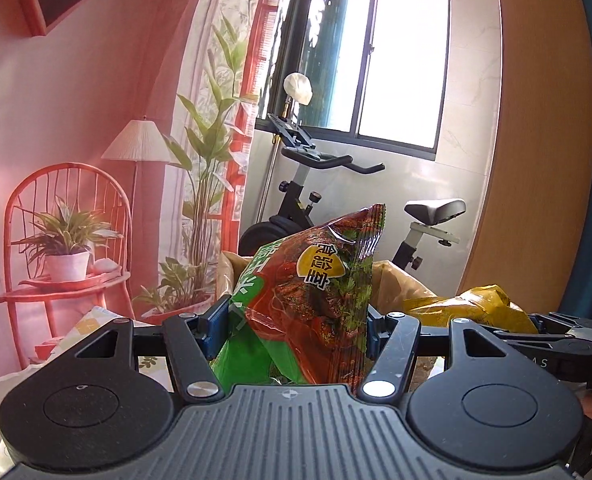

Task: Organize snacks
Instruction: 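Lift the red-orange bag with the left gripper while the right carries the yellow bag to the box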

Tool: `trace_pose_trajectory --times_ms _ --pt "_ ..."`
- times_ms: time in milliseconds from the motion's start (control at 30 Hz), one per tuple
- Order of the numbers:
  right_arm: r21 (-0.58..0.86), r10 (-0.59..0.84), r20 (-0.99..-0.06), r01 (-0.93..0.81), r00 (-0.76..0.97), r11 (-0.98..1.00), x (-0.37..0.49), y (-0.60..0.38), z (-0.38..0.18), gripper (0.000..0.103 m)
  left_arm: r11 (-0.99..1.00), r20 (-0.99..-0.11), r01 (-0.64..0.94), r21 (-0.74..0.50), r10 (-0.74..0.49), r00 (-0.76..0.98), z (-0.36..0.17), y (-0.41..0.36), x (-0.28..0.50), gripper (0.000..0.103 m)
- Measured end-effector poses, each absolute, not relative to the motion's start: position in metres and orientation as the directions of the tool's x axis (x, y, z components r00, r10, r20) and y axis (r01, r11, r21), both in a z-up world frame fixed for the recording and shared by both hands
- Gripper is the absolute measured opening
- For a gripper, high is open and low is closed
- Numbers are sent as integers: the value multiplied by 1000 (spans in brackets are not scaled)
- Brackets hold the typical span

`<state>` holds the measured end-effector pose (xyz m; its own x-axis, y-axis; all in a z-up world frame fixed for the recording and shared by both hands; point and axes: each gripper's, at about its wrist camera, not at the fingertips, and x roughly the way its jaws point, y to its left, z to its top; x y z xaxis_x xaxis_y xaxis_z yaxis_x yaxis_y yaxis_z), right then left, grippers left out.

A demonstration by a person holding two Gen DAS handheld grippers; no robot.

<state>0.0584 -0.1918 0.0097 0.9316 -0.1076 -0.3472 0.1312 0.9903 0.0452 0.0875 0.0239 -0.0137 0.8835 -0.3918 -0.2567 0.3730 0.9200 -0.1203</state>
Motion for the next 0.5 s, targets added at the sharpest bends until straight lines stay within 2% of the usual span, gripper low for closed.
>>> trace_pose_trajectory --times_ms 200,500 --pt "-20 -116 -302 116 946 993 107 -208 40 71 910 -261 380 -164 -412 873 12 7 143 65" --pt "-89 -109 -377 81 920 993 198 -236 32 71 901 -342 342 -265 -420 841 14 -11 240 65"
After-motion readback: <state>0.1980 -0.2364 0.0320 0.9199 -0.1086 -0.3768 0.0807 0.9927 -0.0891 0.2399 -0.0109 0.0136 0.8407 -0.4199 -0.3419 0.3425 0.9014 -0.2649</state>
